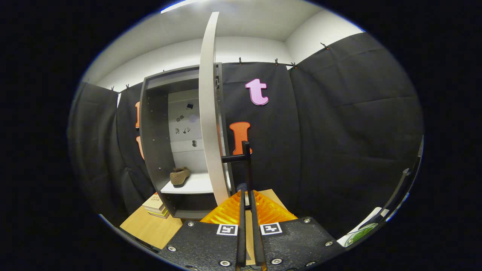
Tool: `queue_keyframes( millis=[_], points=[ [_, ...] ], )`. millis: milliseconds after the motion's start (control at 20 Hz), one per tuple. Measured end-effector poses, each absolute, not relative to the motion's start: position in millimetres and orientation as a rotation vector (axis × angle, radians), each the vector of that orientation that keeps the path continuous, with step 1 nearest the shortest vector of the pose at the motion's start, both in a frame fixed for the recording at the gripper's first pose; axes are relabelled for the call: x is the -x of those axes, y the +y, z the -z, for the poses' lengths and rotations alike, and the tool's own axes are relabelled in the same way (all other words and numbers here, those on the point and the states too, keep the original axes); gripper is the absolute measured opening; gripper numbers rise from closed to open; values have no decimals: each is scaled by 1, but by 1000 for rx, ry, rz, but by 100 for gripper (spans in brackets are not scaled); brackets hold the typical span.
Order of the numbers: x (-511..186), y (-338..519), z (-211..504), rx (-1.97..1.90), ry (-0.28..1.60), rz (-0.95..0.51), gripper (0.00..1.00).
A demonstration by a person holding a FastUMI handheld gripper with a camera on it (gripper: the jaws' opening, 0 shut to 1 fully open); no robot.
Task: Open the shoe cabinet door, grab the shoes and put them into the shoe cabinet, then close the shoe cabinet door.
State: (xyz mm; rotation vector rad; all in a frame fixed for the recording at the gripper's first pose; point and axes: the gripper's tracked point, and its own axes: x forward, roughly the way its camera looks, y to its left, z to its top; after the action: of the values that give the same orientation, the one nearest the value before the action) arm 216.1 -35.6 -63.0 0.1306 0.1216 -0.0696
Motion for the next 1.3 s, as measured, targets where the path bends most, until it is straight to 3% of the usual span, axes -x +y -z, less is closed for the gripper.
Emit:
queue_keyframes(
  millis=[500,950,1300],
  points=[
    [-211,-17,59,-184,61,168,12],
    [-213,46,79,-209,62,121,44],
    [-235,116,166,-156,227,46,57]
  ],
)
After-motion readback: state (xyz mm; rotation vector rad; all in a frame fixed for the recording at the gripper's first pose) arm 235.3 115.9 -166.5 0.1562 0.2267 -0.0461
